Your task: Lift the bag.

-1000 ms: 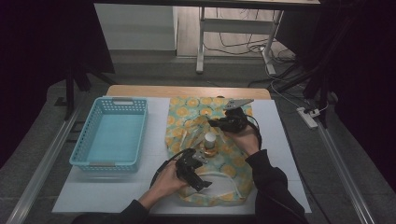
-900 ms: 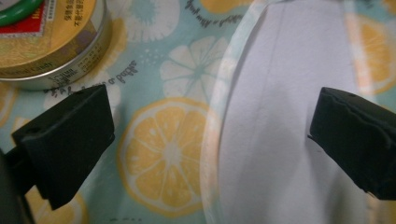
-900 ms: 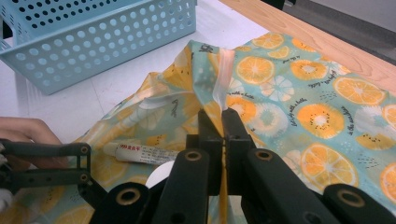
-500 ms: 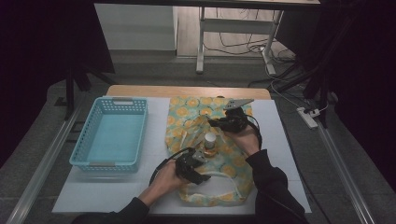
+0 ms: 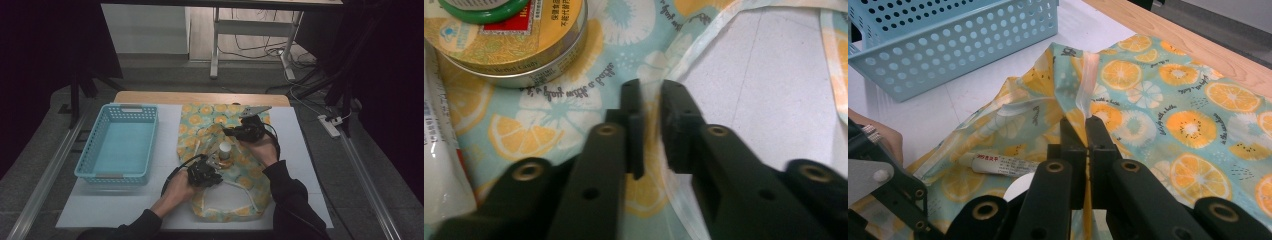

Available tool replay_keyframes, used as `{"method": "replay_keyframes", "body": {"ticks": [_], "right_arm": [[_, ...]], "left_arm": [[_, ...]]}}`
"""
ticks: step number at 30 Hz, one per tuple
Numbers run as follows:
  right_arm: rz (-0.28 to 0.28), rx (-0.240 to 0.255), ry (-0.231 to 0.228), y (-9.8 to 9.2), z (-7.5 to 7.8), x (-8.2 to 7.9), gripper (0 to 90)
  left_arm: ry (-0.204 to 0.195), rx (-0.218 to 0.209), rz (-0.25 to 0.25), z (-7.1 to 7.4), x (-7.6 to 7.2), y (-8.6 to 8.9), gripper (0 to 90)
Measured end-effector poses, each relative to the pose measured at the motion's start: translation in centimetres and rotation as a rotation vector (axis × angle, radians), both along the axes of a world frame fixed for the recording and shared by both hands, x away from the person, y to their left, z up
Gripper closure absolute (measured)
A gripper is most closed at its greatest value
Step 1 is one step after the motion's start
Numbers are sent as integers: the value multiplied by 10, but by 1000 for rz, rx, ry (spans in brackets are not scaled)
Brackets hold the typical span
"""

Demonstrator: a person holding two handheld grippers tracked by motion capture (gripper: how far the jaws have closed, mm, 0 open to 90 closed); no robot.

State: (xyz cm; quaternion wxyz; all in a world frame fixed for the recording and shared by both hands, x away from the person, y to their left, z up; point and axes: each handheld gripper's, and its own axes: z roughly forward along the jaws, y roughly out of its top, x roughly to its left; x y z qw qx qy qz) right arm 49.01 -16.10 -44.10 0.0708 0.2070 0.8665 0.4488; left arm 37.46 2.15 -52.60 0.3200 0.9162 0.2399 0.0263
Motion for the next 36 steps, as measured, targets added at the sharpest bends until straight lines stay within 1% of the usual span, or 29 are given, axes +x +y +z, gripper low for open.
{"method": "replay_keyframes", "body": {"ticks": [1, 2, 3, 6, 10, 12, 13, 15, 17, 18, 20, 24, 29, 32, 34, 36], "right_arm": [[0, -1, 0, 0, 0, 0, 894], [1, -1, 0, 0, 0, 0, 894], [2, -1, 1, 0, 0, 0, 894], [8, 0, 2, 0, 0, 0, 893], [9, 2, 6, 0, 0, 0, 893], [9, 0, 10, 0, 0, 0, 895], [8, -1, 9, 0, 0, 0, 895], [7, -6, 10, 0, 0, 0, 896], [6, -8, 10, 0, 0, 0, 897], [5, -11, 10, 0, 0, 0, 897], [6, -12, 12, 0, 0, 0, 897], [8, -7, 14, 0, 1, -1, 898], [12, 9, 19, 0, 4, -2, 898], [16, 18, 22, -1, 6, -2, 897], [19, 23, 22, 0, 7, -3, 898], [20, 23, 22, 0, 9, -4, 898]], "left_arm": [[8, -3, 3, 0, 0, 0, 883], [17, -6, 14, 0, 1, 0, 892], [33, -9, 29, 0, 1, 0, 894], [53, -13, 50, 1, 2, -1, 897], [39, 6, 61, 3, 0, -3, 900], [42, 6, 71, 4, -1, -4, 900], [45, 4, 75, 4, -1, -4, 900], [66, -2, 79, 4, 1, -2, 900], [89, -22, 84, 6, 3, 0, 900], [95, -38, 93, 8, 4, 1, 900], [99, -54, 90, 12, 4, 4, 900], [90, -87, 100, 21, 5, 10, 900], [108, -126, 102, 28, 7, 17, 900], [112, -152, 106, 34, 8, 20, 900], [110, -162, 105, 38, 8, 22, 900], [123, -178, 101, 43, 9, 24, 900]]}}
